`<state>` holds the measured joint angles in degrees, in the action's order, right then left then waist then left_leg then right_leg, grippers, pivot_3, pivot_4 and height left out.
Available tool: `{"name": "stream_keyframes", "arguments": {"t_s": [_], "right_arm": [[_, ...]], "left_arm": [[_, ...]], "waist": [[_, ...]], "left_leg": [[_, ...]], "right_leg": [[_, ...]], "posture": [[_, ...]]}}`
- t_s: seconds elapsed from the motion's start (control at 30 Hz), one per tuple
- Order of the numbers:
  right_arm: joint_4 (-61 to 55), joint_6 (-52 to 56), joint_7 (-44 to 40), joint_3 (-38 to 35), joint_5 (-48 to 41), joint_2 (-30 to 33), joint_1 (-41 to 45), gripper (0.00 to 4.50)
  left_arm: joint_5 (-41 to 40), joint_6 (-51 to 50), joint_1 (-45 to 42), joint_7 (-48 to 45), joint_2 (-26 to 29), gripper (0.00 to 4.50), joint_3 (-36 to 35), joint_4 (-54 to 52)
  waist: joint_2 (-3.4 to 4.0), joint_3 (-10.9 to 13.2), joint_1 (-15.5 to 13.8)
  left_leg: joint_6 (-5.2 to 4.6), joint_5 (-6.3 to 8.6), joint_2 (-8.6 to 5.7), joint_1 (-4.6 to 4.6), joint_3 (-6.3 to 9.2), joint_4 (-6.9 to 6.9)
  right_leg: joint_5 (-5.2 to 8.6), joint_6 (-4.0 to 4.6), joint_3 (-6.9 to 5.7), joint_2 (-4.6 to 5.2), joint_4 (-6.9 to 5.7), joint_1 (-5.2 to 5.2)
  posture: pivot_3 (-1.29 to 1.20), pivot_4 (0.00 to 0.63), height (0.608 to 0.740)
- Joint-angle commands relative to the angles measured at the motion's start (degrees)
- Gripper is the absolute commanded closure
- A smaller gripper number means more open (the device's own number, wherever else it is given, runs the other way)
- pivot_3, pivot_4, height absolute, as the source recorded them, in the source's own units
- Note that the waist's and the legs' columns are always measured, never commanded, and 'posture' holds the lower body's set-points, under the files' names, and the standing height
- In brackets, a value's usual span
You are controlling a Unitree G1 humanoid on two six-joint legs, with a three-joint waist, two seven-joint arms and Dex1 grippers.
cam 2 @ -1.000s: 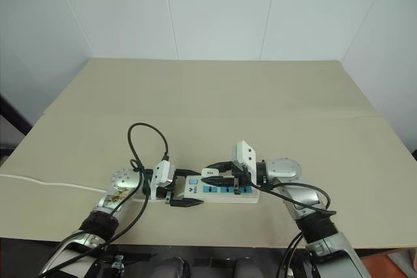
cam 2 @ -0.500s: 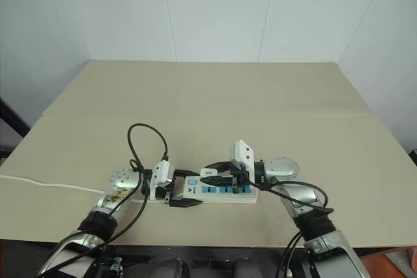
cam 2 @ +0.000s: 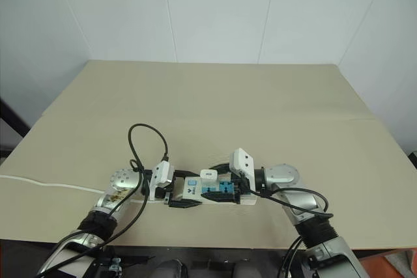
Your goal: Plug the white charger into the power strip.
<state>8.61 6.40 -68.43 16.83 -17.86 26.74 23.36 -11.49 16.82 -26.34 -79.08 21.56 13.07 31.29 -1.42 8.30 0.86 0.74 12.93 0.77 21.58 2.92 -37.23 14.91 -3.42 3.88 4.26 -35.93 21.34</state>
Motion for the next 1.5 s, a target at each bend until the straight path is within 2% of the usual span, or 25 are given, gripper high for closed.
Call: {"name": "stream_keyframes", "arguments": {"t_s": [0.03,0.1,0.13,0.37,0.47,0.5,0.63,0.87,1.0,1.13,1.27,1.5], "right_arm": [[2.7,1.9,-0.1,1.8,2.8,0.3,-2.2,0.0],[2.8,1.7,0.0,1.8,3.3,0.2,-2.2,0.0],[2.9,1.1,0.4,1.8,3.7,-0.1,-2.2,0.0],[-0.9,0.3,2.7,-2.6,1.6,0.0,-2.3,0.0],[-5.4,-0.9,4.6,-7.0,0.4,1.8,-2.6,0.0],[-7.3,0.0,5.1,-8.6,-0.8,2.5,-2.6,0.0],[-15.3,3.5,5.2,-14.9,-5.5,7.3,-2.5,0.0],[-22.5,8.8,1.9,-22.6,-12.1,16.8,-3.1,0.0],[-22.5,9.0,-2.8,-27.7,-13.7,24.1,-5.5,0.0],[-23.3,9.5,-5.5,-30.9,-14.9,28.8,-9.0,0.0],[-24.2,9.5,-6.8,-33.5,-15.2,31.3,-12.3,0.0],[-24.5,9.3,-6.3,-34.3,-15.3,32.1,-13.7,0.0]], "left_arm": [[2.5,-1.6,0.9,-0.2,1.3,0.81,1.4,2.0],[2.2,-4.1,0.6,-1.1,2.0,0.14,1.7,0.9],[1.5,-5.4,0.5,-1.5,2.3,0.01,1.4,-0.1],[-3.6,-12.0,2.6,-2.1,5.5,0.01,-1.8,-12.5],[-7.7,-17.1,4.2,-4.1,9.0,0.01,-3.3,-20.5],[-8.8,-18.4,4.6,-4.6,10.2,0.01,-3.8,-22.7],[-12.2,-22.0,5.5,-5.0,13.7,0.01,-5.7,-28.8],[-15.4,-24.0,6.1,-6.4,18.1,0.01,-9.0,-32.7],[-17.2,-24.8,5.9,-8.9,24.6,0.01,-13.5,-33.1],[-19.1,-26.9,6.5,-10.7,29.9,0.01,-17.1,-33.1],[-20.3,-29.5,8.0,-10.9,33.5,0.01,-19.3,-34.4],[-20.7,-30.6,9.7,-9.7,34.2,0.01,-20.5,-35.9]], "waist": [[-0.05,0.0,0.0],[-0.06,0.0,0.1],[-0.06,0.0,0.2],[-0.08,0.0,0.4],[-0.1,0.2,0.0],[-0.1,0.3,-0.2],[0.17,1.3,-0.1],[0.17,1.4,0.4],[0.17,1.7,0.3],[0.18,1.8,0.2],[0.18,1.9,0.2],[0.18,1.9,0.2]], "left_leg": [[0.0,0.0,0.0,-0.01,0.0,0.0],[0.0,0.0,0.0,-0.04,0.0,0.02],[0.0,0.0,0.0,-0.05,0.0,0.03],[0.0,0.0,0.04,0.05,0.0,0.23],[0.02,-0.03,0.02,0.71,0.01,0.2],[0.05,-0.05,-0.01,0.78,0.03,0.2],[0.05,-0.05,-0.05,0.96,0.0,0.2],[0.04,-0.05,0.0,1.6,0.01,0.22],[0.04,-0.05,0.0,1.61,-0.01,0.21],[0.04,-0.05,0.0,1.59,-0.06,0.21],[0.04,-0.05,0.0,1.62,-0.07,0.21],[0.05,-0.06,0.04,1.58,-0.09,0.15]], "right_leg": [[0.0,0.0,0.0,0.0,0.0,0.0],[0.01,0.0,0.0,0.0,0.0,-0.01],[0.01,0.0,0.0,0.0,0.0,-0.02],[0.06,0.07,0.01,-0.04,-0.01,0.17],[-0.02,0.16,0.03,-0.01,-0.15,0.85],[-0.22,0.51,0.03,0.02,-0.17,0.94],[-0.24,0.54,0.02,0.07,-0.12,1.06],[-0.26,0.56,0.0,0.0,-0.25,1.81],[-0.26,0.57,0.0,0.0,-0.24,1.81],[-0.26,0.57,0.0,0.04,-0.22,1.8],[-0.26,0.56,0.0,0.04,-0.21,1.81],[-0.26,0.57,0.01,-0.01,-0.31,1.8]], "posture": [[0.0,0.15,0.74],[0.0,0.15,0.74],[0.0,0.15,0.74],[0.0,0.15,0.74],[0.0,0.15,0.74],[0.0,0.15,0.74],[0.0,0.15,0.74],[0.0,0.15,0.74],[0.0,0.15,0.74],[0.0,0.15,0.74],[0.0,0.15,0.74],[0.0,0.15,0.74]]}}
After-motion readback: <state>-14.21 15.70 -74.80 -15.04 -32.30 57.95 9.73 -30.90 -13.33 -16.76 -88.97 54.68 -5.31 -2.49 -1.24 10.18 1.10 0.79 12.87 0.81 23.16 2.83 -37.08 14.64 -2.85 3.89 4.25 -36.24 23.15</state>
